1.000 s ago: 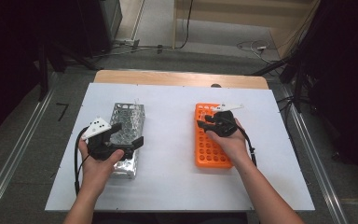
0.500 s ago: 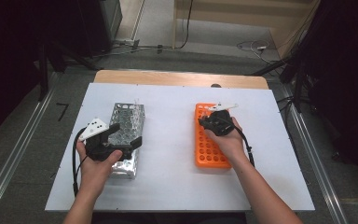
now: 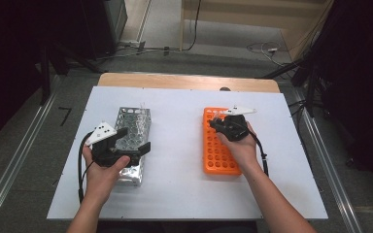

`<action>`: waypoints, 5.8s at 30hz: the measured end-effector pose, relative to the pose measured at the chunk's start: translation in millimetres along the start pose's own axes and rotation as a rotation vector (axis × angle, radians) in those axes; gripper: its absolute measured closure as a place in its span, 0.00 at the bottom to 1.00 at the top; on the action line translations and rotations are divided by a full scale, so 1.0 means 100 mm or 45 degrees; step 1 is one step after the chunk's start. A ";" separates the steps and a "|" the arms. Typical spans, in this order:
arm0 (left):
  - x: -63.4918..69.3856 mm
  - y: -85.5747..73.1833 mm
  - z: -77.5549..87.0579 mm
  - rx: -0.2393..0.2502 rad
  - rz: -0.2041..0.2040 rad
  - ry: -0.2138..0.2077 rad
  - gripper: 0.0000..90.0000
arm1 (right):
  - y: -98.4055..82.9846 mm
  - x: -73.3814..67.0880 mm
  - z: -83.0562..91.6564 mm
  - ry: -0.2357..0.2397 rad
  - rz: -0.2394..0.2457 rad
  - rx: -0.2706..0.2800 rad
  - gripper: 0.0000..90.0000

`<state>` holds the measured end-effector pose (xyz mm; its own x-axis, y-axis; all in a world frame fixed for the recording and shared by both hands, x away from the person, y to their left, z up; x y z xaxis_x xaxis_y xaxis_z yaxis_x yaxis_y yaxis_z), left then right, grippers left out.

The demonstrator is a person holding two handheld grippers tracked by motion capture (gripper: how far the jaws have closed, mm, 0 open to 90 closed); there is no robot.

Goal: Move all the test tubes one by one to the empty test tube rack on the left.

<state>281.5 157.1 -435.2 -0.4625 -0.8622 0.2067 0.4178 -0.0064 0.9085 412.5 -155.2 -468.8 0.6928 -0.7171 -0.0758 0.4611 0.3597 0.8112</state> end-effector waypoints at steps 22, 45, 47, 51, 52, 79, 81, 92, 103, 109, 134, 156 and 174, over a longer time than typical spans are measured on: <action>0.24 0.12 -0.22 -0.003 -0.063 -0.094 0.00 | 0.04 -0.20 0.46 0.169 0.062 0.123 0.82; 0.68 0.17 -0.40 -0.012 -0.169 -0.299 0.17 | -0.08 -0.67 0.55 0.367 0.185 0.062 0.82; 0.72 0.17 -0.40 -0.011 -0.180 -0.313 0.19 | -0.08 -0.72 0.54 0.385 0.200 0.055 0.82; 0.79 0.18 -0.41 -0.002 -0.197 -0.333 0.27 | -0.09 -0.83 0.51 0.416 0.226 0.040 0.82; 0.80 0.17 -0.41 0.000 -0.204 -0.336 0.30 | -0.09 -0.84 0.51 0.422 0.238 0.040 0.82; 1.05 0.10 -0.49 -0.014 -0.301 -0.426 0.79 | -0.12 -1.18 0.48 0.589 0.295 -0.019 0.82; 1.06 0.09 -0.48 -0.007 -0.312 -0.423 0.80 | -0.12 -1.18 0.48 0.596 0.292 -0.019 0.82; 1.02 0.11 -0.46 0.029 -0.338 -0.375 0.85 | -0.11 -1.17 0.49 0.611 0.274 -0.016 0.82; 0.92 0.16 -0.42 0.057 -0.313 -0.338 0.85 | -0.11 -1.15 0.51 0.645 0.288 0.005 0.37; 0.75 0.22 -0.36 0.085 -0.289 -0.284 0.85 | -0.11 -1.03 0.59 0.638 0.280 0.033 0.04; -0.21 0.39 -0.14 0.200 -0.110 0.046 0.85 | -0.66 -0.08 1.23 0.351 0.099 0.124 0.00; -0.37 0.17 -0.27 0.183 -0.075 0.140 0.85 | -0.86 0.31 1.36 0.246 -0.002 0.176 0.00; -0.33 0.08 -0.34 0.028 -0.120 0.220 0.85 | -0.86 0.31 1.32 0.258 0.011 0.162 0.00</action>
<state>326.3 168.3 -446.9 -0.3569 -0.9324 0.0570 0.3613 -0.0815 0.9289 321.0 -286.8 -464.8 0.7995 -0.5751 -0.1733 0.3900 0.2776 0.8780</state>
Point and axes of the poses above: each handheld gripper's, and its own axes: z roughly backward along the jaws, y roughly out of its top, x roughly to its right, the point moved 4 cm from there along -z, roughly forward along the jaws, and after that the axes turned 5 degrees about y, right-handed, at the moved point
